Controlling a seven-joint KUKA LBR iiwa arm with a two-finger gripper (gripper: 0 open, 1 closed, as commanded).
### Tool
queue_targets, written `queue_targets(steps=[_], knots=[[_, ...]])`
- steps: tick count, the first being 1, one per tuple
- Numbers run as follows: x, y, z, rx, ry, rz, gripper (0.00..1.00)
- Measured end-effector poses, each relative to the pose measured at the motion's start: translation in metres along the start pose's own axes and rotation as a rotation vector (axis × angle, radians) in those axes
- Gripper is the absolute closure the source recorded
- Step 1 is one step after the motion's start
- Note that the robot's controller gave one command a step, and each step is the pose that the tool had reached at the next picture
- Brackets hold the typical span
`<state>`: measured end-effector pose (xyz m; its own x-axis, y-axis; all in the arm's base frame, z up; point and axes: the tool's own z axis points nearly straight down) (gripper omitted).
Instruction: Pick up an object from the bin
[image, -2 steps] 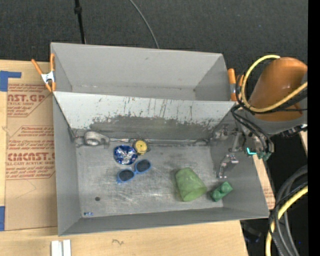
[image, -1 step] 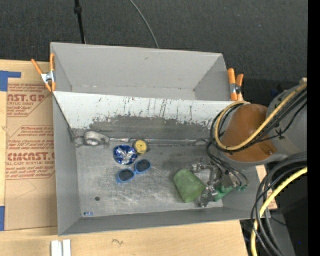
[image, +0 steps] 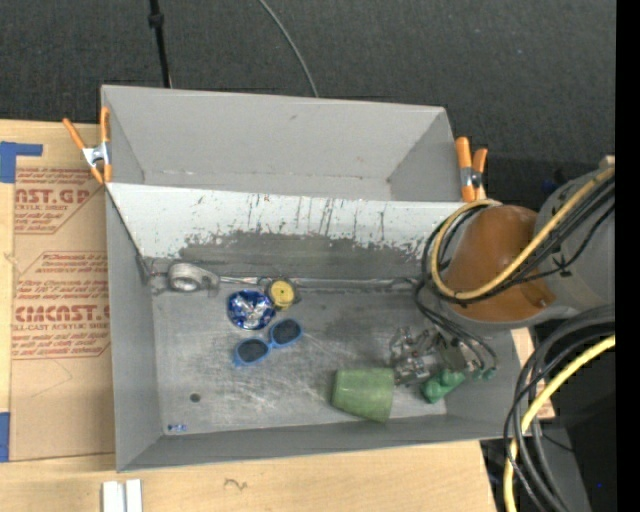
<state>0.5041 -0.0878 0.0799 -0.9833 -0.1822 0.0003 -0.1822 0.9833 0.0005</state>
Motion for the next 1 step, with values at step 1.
queue_targets(steps=[1], knots=[[-0.0001, 0.0001, 0.0000, 0.000, 0.000, 0.000, 0.00]])
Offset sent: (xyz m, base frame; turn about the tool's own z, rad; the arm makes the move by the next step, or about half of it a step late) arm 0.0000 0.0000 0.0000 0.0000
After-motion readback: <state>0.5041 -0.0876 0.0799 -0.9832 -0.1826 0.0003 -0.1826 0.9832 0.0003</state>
